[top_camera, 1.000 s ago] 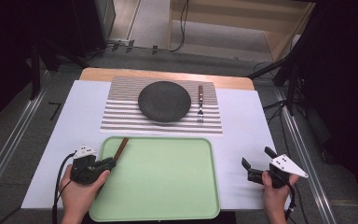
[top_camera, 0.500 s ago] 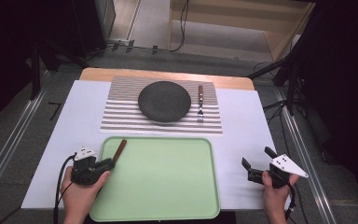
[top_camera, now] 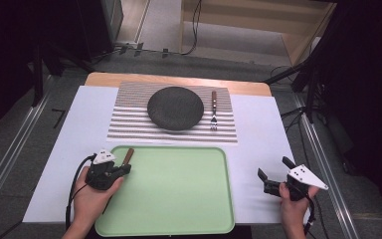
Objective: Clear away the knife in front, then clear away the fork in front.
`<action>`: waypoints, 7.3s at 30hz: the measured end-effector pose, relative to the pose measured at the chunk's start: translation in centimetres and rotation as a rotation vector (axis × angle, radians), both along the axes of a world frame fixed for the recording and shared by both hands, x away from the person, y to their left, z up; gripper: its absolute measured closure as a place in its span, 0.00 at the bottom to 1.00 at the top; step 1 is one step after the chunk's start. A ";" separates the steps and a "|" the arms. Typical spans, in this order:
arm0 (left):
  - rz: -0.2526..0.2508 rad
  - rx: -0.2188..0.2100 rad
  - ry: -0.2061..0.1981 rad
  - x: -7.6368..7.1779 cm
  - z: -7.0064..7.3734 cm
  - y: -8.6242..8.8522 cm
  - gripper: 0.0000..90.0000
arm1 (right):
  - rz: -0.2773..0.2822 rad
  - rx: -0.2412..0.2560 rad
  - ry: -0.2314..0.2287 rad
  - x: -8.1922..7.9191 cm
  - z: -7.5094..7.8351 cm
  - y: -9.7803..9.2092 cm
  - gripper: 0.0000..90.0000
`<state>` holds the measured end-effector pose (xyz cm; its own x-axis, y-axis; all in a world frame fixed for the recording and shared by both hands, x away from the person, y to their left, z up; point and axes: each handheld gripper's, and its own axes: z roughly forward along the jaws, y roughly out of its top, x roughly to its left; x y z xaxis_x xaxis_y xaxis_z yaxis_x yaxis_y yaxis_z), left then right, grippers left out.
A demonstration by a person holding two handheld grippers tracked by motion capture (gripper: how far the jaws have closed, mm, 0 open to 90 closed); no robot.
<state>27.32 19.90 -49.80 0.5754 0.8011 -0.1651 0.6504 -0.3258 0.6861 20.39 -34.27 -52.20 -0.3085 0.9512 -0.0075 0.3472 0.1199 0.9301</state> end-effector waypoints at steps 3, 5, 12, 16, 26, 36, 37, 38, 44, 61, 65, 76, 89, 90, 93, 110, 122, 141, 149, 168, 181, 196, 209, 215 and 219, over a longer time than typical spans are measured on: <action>0.005 0.003 0.011 0.1 -0.2 0.8 1.00 | 0.000 -0.006 -0.001 0.0 0.0 0.0 0.00; 0.006 -0.007 0.016 0.0 -0.3 1.3 1.00 | -0.002 -0.008 0.000 0.1 0.0 0.1 0.00; 0.008 -0.023 0.013 -0.3 -0.3 2.4 1.00 | -0.011 -0.023 0.007 0.2 0.0 0.2 0.00; -0.005 -0.042 0.014 -0.5 -0.4 3.1 1.00 | -0.015 -0.024 0.012 0.2 0.0 0.2 0.00; -0.006 -0.177 -0.164 -1.5 1.0 4.7 0.74 | -0.036 -0.017 0.015 0.2 0.2 0.1 0.00; 0.059 -0.259 -0.273 -2.0 2.1 7.1 0.30 | -0.039 0.001 0.009 -0.2 0.5 -0.2 0.00; 0.071 -0.270 -0.280 -2.0 2.2 7.4 0.27 | -0.037 0.000 0.008 -0.3 0.5 -0.2 0.00; 0.082 -0.274 -0.291 -2.1 2.4 7.6 0.24 | -0.036 0.000 0.007 -0.3 0.6 -0.2 0.00; 0.097 -0.293 -0.323 -2.4 2.5 8.9 0.00 | -0.031 0.005 0.003 -0.3 0.7 -0.2 0.00; 0.125 -0.250 -0.347 -1.6 1.6 11.1 0.00 | 0.036 0.004 -0.022 2.2 4.6 2.4 0.00; 0.141 -0.230 -0.355 -1.4 1.4 11.1 0.00 | 0.051 0.003 -0.033 3.8 5.6 3.2 0.00; 0.124 -0.227 -0.382 -1.0 1.1 11.3 0.00 | 0.074 0.014 -0.035 8.3 7.6 5.0 0.00; 0.113 -0.256 -0.389 -1.1 0.4 11.5 0.00 | 0.072 0.019 0.009 14.0 8.2 6.7 0.01; 0.109 -0.253 -0.387 -1.2 0.4 11.4 0.00 | 0.071 0.015 0.018 14.4 8.1 6.9 0.01; 0.099 -0.238 -0.401 -1.3 0.3 11.1 0.00 | 0.069 0.014 0.036 15.7 8.0 7.3 0.01; 0.097 -0.217 -0.398 -1.4 0.2 10.8 0.00 | 0.069 -0.019 0.133 21.5 7.6 8.9 0.00; 0.098 -0.214 -0.396 -1.4 0.1 10.7 0.00 | 0.018 -0.035 0.244 26.2 6.6 10.4 0.00; 0.095 -0.208 -0.403 -1.6 0.2 10.7 0.00 | -0.067 0.006 0.393 29.5 4.4 11.7 0.45; 0.089 -0.199 -0.404 -1.6 0.1 10.6 0.00 | -0.062 0.044 0.452 30.0 3.7 11.5 0.57; 0.082 -0.197 -0.402 -1.6 0.1 10.5 0.00 | -0.080 0.037 0.549 30.7 2.1 12.9 0.66; 0.079 -0.196 -0.402 -1.6 0.1 10.4 0.00 | -0.148 0.005 0.543 30.6 1.8 14.0 0.69; 0.080 -0.193 -0.401 -1.6 0.1 10.4 0.00 | -0.197 -0.025 0.529 30.3 1.8 14.2 0.84; 0.078 -0.190 -0.401 -1.6 0.1 10.4 0.00 | -0.139 0.007 0.477 29.1 2.0 12.7 0.85; 0.079 -0.190 -0.401 -1.6 0.1 10.4 0.00 | -0.112 0.025 0.441 28.4 2.6 12.4 0.85; 0.079 -0.189 -0.402 -1.6 0.1 10.3 0.00 | -0.093 0.036 0.409 27.9 3.1 12.4 0.85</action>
<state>25.75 30.25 -49.69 0.5619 0.8224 -0.0889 0.3382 -0.1304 0.9320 48.30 -21.87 -49.10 -0.1920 0.9725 0.1315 0.6966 0.0407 0.7163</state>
